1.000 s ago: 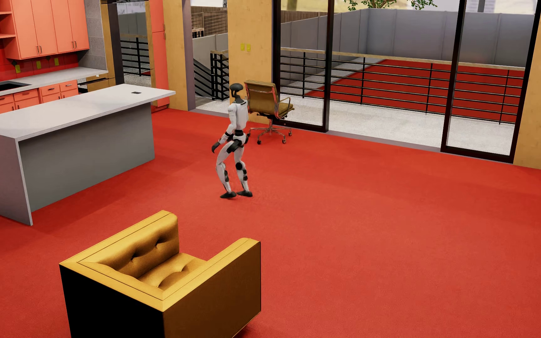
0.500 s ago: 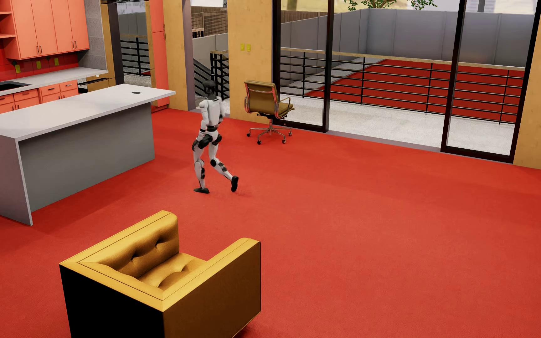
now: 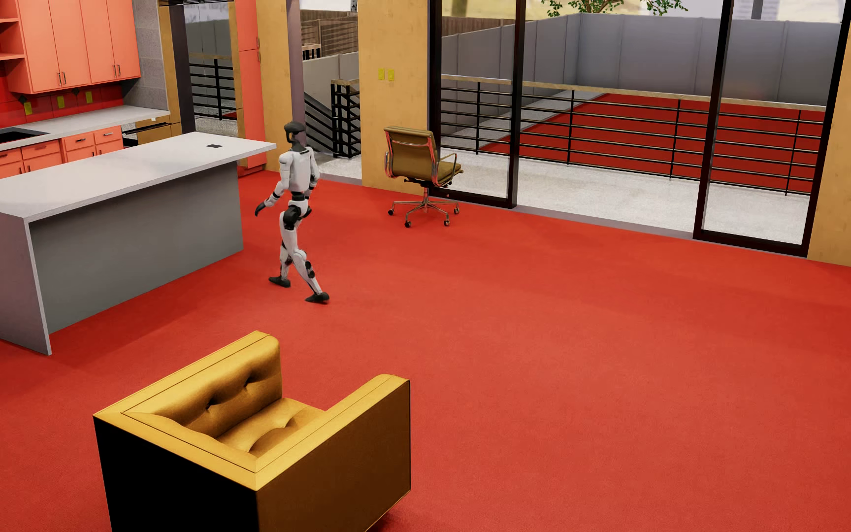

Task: Walk to the counter

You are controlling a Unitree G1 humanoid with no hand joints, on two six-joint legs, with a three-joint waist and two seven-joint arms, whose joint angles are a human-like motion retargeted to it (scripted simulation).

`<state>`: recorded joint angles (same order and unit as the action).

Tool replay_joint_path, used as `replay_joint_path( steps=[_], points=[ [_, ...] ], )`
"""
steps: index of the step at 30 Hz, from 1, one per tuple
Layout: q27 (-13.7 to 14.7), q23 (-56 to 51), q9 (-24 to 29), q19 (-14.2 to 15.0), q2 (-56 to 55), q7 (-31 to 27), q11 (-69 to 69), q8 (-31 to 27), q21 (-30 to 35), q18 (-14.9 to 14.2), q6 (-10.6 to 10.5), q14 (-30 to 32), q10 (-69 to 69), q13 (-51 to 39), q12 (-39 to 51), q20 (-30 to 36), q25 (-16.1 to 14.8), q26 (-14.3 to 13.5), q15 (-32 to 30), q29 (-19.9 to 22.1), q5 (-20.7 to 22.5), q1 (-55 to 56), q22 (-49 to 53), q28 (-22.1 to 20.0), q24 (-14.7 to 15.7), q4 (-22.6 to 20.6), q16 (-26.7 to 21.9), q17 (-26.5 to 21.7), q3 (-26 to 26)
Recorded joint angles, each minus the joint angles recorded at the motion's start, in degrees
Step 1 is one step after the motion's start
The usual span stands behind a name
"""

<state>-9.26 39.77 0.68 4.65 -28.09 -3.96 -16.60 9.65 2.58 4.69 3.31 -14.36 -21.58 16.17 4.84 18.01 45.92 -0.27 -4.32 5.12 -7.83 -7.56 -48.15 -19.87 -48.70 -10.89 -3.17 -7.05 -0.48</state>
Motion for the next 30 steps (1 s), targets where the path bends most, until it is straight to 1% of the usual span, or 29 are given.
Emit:
replay_joint_path(
  steps=[1,2,4,5,6,7,8,9,11,12,13,14,15,16,17,18,19,20,22,23,24,25,26,27,28,30],
  points=[
    [-0.34,0.69,-0.41,-1.33,1.00,-0.14,-1.89,0.67,-0.33,0.09,-0.54,1.98,-1.48,-0.25,-1.04,-0.07,0.30,0.92,-1.99,-0.04,0.56,-1.06,-1.30,0.24,0.03,0.97,-0.08,0.58,-0.19],
    [-0.68,1.46,-0.80,-2.92,2.04,-0.14,-3.32,1.27,-0.68,-0.02,-1.27,5.38,-3.96,-0.61,-2.25,-0.31,0.51,2.19,-1.14,-0.10,1.65,-1.29,-2.97,0.91,0.00,2.25,-0.27,1.26,-0.35],
    [-0.73,2.52,-1.26,-4.38,5.51,0.41,-3.84,3.20,-1.41,-2.60,-2.93,14.51,-13.47,-1.37,-4.27,0.02,0.65,4.59,2.24,0.07,4.22,1.43,-6.59,4.30,-0.45,5.62,-1.15,2.54,-0.73],
    [-0.77,2.88,-1.25,-5.40,7.15,0.82,-3.91,4.65,-1.53,-4.23,-3.75,19.89,-21.13,-2.38,-5.15,1.22,0.66,5.08,3.83,0.19,5.51,4.90,-7.35,6.78,-1.61,7.63,-2.32,3.36,-0.98],
    [-0.49,2.86,-1.17,-6.20,8.66,1.92,-4.08,6.23,-1.43,-7.86,-4.60,25.15,-29.39,-3.15,-5.66,2.86,0.63,4.80,5.41,0.30,6.76,9.07,-7.52,9.14,-3.13,10.39,-3.99,3.93,-1.23],
    [0.44,2.66,-1.02,-6.68,9.89,3.39,-4.55,7.76,-1.21,-12.50,-5.52,30.29,-37.03,-3.39,-5.70,4.23,0.58,4.01,7.02,0.60,8.13,13.42,-7.66,10.71,-4.16,14.31,-5.87,4.13,-1.37],
    [1.88,3.23,-0.84,-7.00,11.23,3.84,-4.88,8.92,-1.08,-14.78,-6.48,32.31,-43.44,-3.69,-6.33,4.53,0.66,3.51,8.58,1.46,9.65,17.73,-6.90,11.33,-4.30,17.27,-7.55,4.11,-1.27],
    [2.46,3.94,-0.63,-7.27,12.63,3.24,-5.24,9.68,-0.99,-13.86,-7.33,27.56,-47.77,-4.70,-7.36,3.31,0.90,3.73,10.11,2.12,11.16,21.79,-5.63,11.08,-3.34,17.94,-8.73,4.21,-1.06],
    [2.17,5.65,-0.25,-7.77,15.62,2.34,-5.69,9.99,-1.39,-12.31,-8.38,17.13,-49.24,-7.47,-10.39,-2.27,1.72,5.74,12.62,2.97,13.56,28.32,-2.52,8.48,1.04,18.00,-8.95,4.67,-0.50],
    [2.26,5.99,-0.10,-7.92,17.04,2.43,-5.82,9.51,-1.63,-11.40,-8.65,11.65,-46.33,-8.67,-11.71,-5.09,2.20,6.72,13.73,3.15,14.44,30.76,-1.03,7.04,3.42,18.35,-8.53,4.88,-0.01],
    [2.64,5.47,0.00,-7.98,18.34,2.73,-5.85,8.74,-1.15,-10.56,-8.81,7.25,-41.31,-9.46,-12.58,-6.92,2.38,7.50,14.69,3.25,15.14,32.70,0.08,5.91,4.91,18.75,-7.97,4.97,0.61],
    [3.47,4.59,0.03,-7.96,19.69,2.97,-5.35,7.74,-0.29,-8.63,-8.88,5.29,-34.40,-10.10,-13.22,-7.65,2.43,7.80,15.30,3.15,15.71,34.08,0.84,5.35,5.38,18.74,-7.73,4.68,1.34],
    [4.46,3.57,-0.04,-7.87,21.09,2.38,-4.26,6.52,0.84,-6.75,-8.88,4.30,-25.53,-10.62,-13.65,-7.64,2.41,7.84,15.47,2.92,16.17,34.61,1.19,5.27,5.10,17.81,-7.59,4.15,2.09],
    [5.28,2.62,-0.16,-7.73,22.63,0.01,-2.69,5.05,2.06,-7.09,-8.76,5.52,-15.66,-11.06,-14.02,-7.43,2.30,7.77,15.25,2.54,16.50,34.52,1.24,5.40,4.56,15.86,-7.31,3.51,2.84],
    [5.76,1.96,-0.24,-7.57,24.14,-6.05,-1.33,3.33,3.21,-7.56,-8.51,11.21,-6.78,-11.47,-14.45,-7.36,2.08,7.68,14.97,2.09,16.77,33.73,1.11,5.48,4.08,12.47,-6.92,2.98,3.63],
    [5.83,1.71,-0.22,-7.43,25.40,-11.63,-1.01,1.75,4.17,-8.54,-8.28,18.28,-1.61,-11.82,-14.95,-7.42,1.84,7.66,15.12,1.77,17.17,32.49,0.86,5.49,3.67,10.19,-6.62,2.76,4.22],
    [5.50,1.81,-0.08,-7.15,26.47,-13.06,-1.41,0.38,4.83,-7.78,-8.16,18.89,-2.19,-12.12,-15.39,-7.41,1.65,7.71,15.46,1.73,17.49,31.76,0.45,5.55,3.22,9.81,-6.33,2.78,4.50],
    [4.85,2.23,0.01,-6.46,27.47,-12.04,-1.88,-1.02,5.15,-7.07,-8.05,16.78,-3.32,-12.41,-15.72,-7.35,1.51,7.88,15.47,1.99,17.70,30.90,-0.11,5.76,2.72,10.46,-5.94,2.97,4.62],
    [2.96,3.91,-0.33,-4.46,29.37,-8.21,-1.80,-3.92,4.80,-5.51,-7.54,16.12,-1.35,-12.81,-16.00,-7.35,1.11,8.44,13.52,2.79,17.32,27.62,-1.62,7.16,1.98,12.03,-4.60,3.57,4.63],
    [2.09,4.76,-0.65,-3.22,29.77,-6.52,-1.92,-5.33,4.38,-4.89,-7.19,16.35,0.42,-12.66,-15.69,-7.05,0.88,8.59,12.17,2.96,16.87,26.02,-2.45,8.76,1.62,12.45,-4.06,3.90,4.49],
    [1.70,5.26,-0.94,-1.83,29.89,-5.11,-2.33,-6.66,4.12,-4.41,-6.86,16.56,1.94,-12.15,-14.88,-6.17,0.69,8.38,10.92,2.85,16.36,24.68,-3.12,10.93,0.91,12.58,-3.89,4.06,4.33],
    [1.90,5.39,-1.12,-0.47,29.92,-4.05,-2.92,-7.86,4.24,-4.03,-6.56,16.50,3.00,-11.37,-13.67,-4.82,0.59,7.80,9.95,2.54,15.84,23.58,-3.36,12.99,-0.20,12.47,-4.11,3.99,4.23],
    [2.60,5.35,-1.22,0.64,30.02,-3.23,-3.50,-8.84,4.78,-3.66,-6.29,16.15,3.61,-10.29,-12.23,-3.83,0.62,7.05,9.22,2.12,15.36,22.65,-3.30,14.07,-1.60,12.24,-4.33,3.55,4.24],
    [3.05,5.72,-1.27,1.55,30.26,-2.57,-3.89,-9.45,5.63,-3.34,-6.03,15.62,3.83,-9.50,-10.99,-3.37,0.91,6.68,8.82,1.58,14.86,21.93,-2.43,14.12,-2.28,11.96,-4.54,3.06,4.32],
    [2.71,6.19,-1.34,2.32,30.61,-2.07,-4.09,-9.85,6.81,-3.06,-5.77,15.08,3.86,-8.69,-9.95,-4.02,1.35,6.26,8.52,0.95,14.37,21.33,-1.65,13.20,-2.08,11.64,-4.63,2.73,4.42],
    [1.18,8.25,-1.58,3.55,31.51,-1.36,-3.96,-10.67,8.29,-2.60,-5.22,14.16,3.89,-7.65,-8.25,-6.71,2.18,6.26,7.88,-0.71,13.49,20.29,0.39,10.86,0.15,10.89,-3.61,1.98,4.63]
  ],
)
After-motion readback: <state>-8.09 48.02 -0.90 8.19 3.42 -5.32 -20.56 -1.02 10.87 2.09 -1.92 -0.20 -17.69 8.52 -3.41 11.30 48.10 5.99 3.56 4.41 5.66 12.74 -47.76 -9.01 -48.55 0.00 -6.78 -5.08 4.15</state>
